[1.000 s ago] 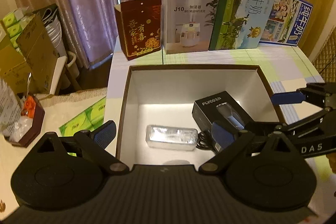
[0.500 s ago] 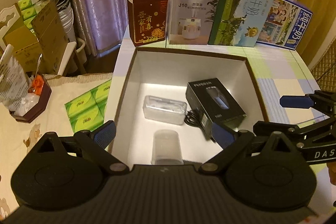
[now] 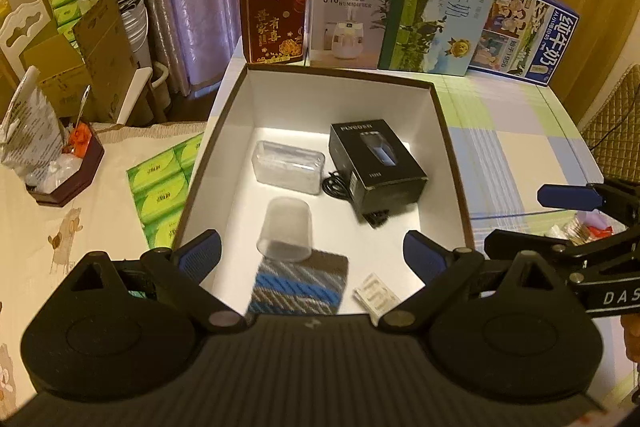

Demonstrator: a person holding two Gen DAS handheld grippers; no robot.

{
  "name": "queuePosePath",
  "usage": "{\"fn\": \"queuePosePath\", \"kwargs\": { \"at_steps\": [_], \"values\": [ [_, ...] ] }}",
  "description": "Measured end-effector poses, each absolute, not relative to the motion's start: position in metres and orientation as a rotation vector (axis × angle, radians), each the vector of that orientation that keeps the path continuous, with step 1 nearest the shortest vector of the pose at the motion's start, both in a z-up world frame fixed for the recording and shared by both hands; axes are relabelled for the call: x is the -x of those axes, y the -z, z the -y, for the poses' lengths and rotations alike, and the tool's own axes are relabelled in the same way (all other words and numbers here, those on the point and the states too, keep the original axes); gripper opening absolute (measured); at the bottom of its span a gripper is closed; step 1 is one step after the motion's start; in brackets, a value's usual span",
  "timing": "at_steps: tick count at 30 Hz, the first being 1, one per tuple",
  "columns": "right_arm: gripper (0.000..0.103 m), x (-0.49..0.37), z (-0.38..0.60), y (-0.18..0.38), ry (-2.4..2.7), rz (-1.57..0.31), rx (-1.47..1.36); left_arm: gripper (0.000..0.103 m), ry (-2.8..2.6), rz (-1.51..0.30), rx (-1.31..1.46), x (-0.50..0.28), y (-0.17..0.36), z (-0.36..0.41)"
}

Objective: Organize objects
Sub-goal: 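Lower FLYCO box into brown box and open right tool while left tool releases case, then move both tools away from brown box toward white bottle and cotton-swab bag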

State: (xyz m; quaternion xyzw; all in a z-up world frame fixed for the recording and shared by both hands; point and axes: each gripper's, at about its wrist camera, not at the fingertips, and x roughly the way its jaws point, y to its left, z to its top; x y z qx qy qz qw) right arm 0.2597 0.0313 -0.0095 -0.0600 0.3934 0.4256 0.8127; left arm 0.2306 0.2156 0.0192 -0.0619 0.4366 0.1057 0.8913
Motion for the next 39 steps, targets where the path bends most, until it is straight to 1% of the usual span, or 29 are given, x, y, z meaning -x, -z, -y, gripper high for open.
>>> {"fn": "queuePosePath", "kwargs": {
  "at_steps": [22,39],
  "values": [
    [0.092,-0.223,0.075,0.013,-0.884,-0.893,0.136,0.096,-0.181,-0.962,0.129,-0.191,-0.006,-0.116],
    [0.093,-0.228,0.161,0.017,-0.807,-0.934,0.112,0.096,-0.096,-1.011,0.109,-0.201,0.008,-0.028]
  ]
}}
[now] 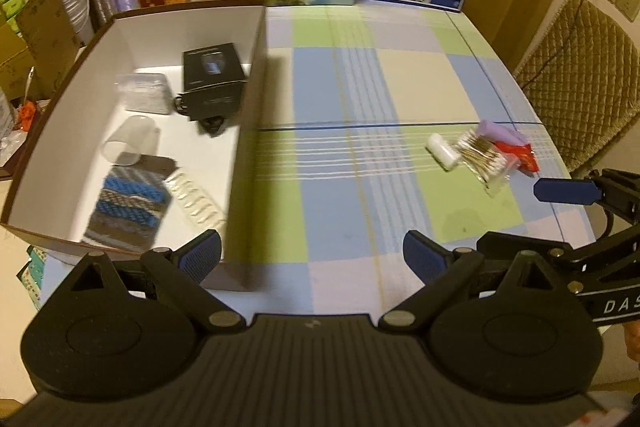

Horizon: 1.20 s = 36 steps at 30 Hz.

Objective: Organize objects
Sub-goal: 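Move both tools away from brown box toward white bottle and cotton-swab bag, then grasp white pill bottle with left tool while right tool grasps cotton-swab bag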

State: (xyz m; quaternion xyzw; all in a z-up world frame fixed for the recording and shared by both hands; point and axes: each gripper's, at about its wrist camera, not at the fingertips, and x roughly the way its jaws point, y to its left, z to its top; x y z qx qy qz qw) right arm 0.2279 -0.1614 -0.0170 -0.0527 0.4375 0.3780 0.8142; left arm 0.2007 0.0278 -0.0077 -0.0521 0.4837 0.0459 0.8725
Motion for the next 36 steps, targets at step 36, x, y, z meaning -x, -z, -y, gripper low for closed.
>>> {"fn": "queuePosePath", "kwargs": {
  "at_steps": [36],
  "values": [
    [0.093,-0.283,0.298,0.057,-0.505,-0.952,0.014,0.095,0.068,-1.055,0.043,-0.265,0.065,0.08]
  ]
}}
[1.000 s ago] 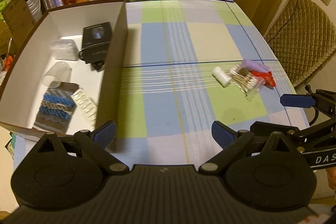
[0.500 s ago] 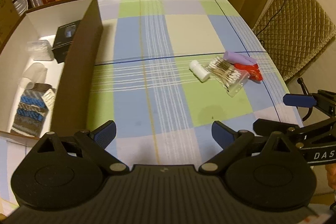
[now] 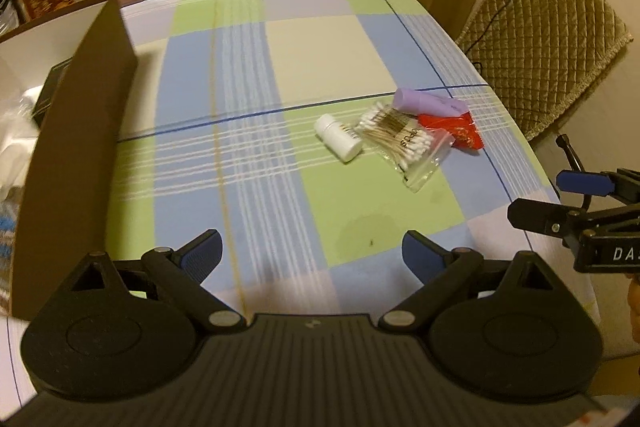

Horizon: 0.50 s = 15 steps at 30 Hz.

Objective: Organize objects
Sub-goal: 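Grasp white pill bottle with left tool while right tool grasps cotton-swab bag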

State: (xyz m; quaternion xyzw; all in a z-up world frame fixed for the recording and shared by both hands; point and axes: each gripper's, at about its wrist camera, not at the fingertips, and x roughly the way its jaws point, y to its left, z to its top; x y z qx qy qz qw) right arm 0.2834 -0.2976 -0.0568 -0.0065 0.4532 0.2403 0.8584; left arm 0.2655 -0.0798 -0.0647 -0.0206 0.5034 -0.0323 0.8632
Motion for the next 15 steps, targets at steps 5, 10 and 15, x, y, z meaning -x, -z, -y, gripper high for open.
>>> {"fn": "queuePosePath", "kwargs": {
  "at_steps": [5,10,15],
  "values": [
    [0.093,-0.295,0.304,0.061,-0.477,-0.953,-0.002,0.095,0.084,-1.058,0.009,-0.285,0.069,0.089],
    [0.093,-0.305,0.309,0.064,-0.451,-0.953,-0.012,0.095,0.111,-1.052,-0.014,-0.299,0.072,0.097],
    [0.093,-0.316,0.312,0.068,-0.423,-0.954,-0.019,0.094,0.14,-1.049,-0.027,-0.312,0.079,0.099]
  ]
}}
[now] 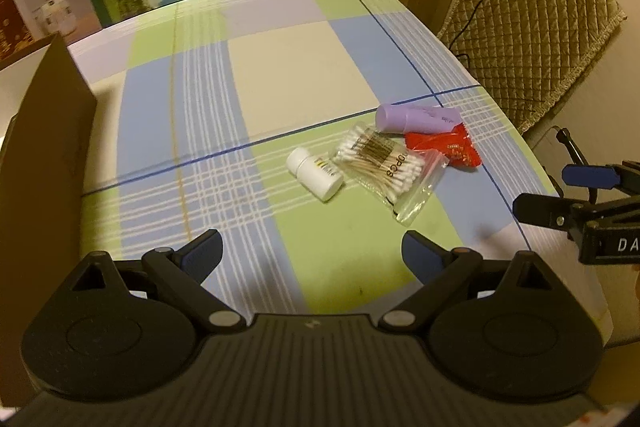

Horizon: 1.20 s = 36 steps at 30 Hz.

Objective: Organize objects
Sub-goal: 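Grasp white pill bottle with left tool while right tool grasps cotton-swab bag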

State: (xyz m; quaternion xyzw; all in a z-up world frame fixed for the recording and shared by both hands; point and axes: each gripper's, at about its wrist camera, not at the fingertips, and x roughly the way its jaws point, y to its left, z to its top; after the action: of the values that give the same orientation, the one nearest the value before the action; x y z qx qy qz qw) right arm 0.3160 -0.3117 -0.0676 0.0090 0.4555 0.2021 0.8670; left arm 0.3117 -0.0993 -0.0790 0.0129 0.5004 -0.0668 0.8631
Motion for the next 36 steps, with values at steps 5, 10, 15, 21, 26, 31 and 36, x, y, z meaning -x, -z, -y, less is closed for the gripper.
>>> {"fn": "queuePosePath", "kwargs": {
  "at_steps": [5,10,15,21,26,31,36],
  "values": [
    [0.093,-0.326,0.314,0.072,-0.395,-0.962,-0.032,0.093,0.207,-1.026,-0.046,-0.324,0.089,0.099],
    [0.093,-0.334,0.318,0.077,-0.365,-0.977,-0.051,0.089,0.262,-1.029,-0.109,-0.344,0.106,0.099],
    [0.093,-0.341,0.325,0.081,-0.329,-0.989,-0.067,0.082,0.317,-1.021,-0.158,-0.366,0.118,0.098],
    [0.093,-0.348,0.331,0.087,-0.298,-0.993,-0.1,0.076,0.39,-1.016,-0.211,-0.382,0.129,0.102],
    [0.093,-0.353,0.328,0.089,-0.292,-0.999,-0.111,0.075,0.451,-1.005,-0.251,-0.386,0.137,0.108],
    [0.093,-0.357,0.325,0.091,-0.294,-1.003,-0.114,0.066,0.478,-1.001,-0.272,-0.391,0.144,0.109],
    [0.093,-0.359,0.322,0.092,-0.309,-0.998,-0.105,0.046,0.482,-1.004,-0.264,-0.39,0.148,0.105]
  ]
}}
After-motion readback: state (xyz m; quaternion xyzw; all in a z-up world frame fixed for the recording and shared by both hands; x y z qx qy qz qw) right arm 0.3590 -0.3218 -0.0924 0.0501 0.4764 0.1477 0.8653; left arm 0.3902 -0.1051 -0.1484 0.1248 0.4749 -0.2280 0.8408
